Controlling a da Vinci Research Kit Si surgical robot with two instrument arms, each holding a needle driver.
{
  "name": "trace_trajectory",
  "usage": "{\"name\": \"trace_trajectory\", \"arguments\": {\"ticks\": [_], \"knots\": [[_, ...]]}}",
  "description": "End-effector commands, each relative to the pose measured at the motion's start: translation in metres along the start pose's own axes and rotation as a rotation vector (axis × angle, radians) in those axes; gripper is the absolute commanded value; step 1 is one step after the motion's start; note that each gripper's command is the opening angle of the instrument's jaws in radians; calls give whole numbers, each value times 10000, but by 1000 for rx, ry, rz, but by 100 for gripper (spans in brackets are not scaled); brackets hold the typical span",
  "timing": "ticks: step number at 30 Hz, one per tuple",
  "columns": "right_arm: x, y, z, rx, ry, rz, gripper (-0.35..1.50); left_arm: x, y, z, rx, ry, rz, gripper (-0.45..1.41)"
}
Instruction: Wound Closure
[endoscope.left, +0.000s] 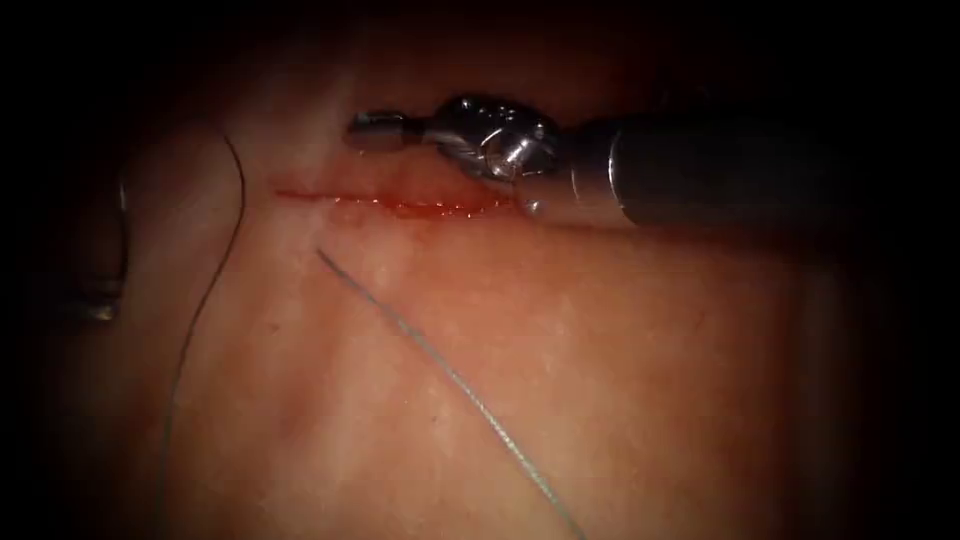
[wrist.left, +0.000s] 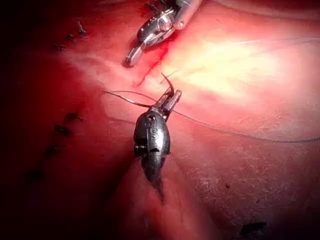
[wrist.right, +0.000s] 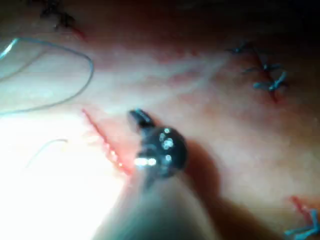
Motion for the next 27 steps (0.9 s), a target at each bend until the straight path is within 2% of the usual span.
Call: {"name": "trace_trajectory", "arguments": {"ticks": [1, 21, 27], "knots": [[14, 3, 7, -1, 10, -13, -35, -5, -4, 5, 0, 1, 2, -45], [62, 2, -7, -36, 87, -45, -35, -6, -4, 4, -1, 1, 2, -45], [68, 2, -8, -37, 91, -51, -35, -6, -4, 4, -1, 1, 2, -45]]}}
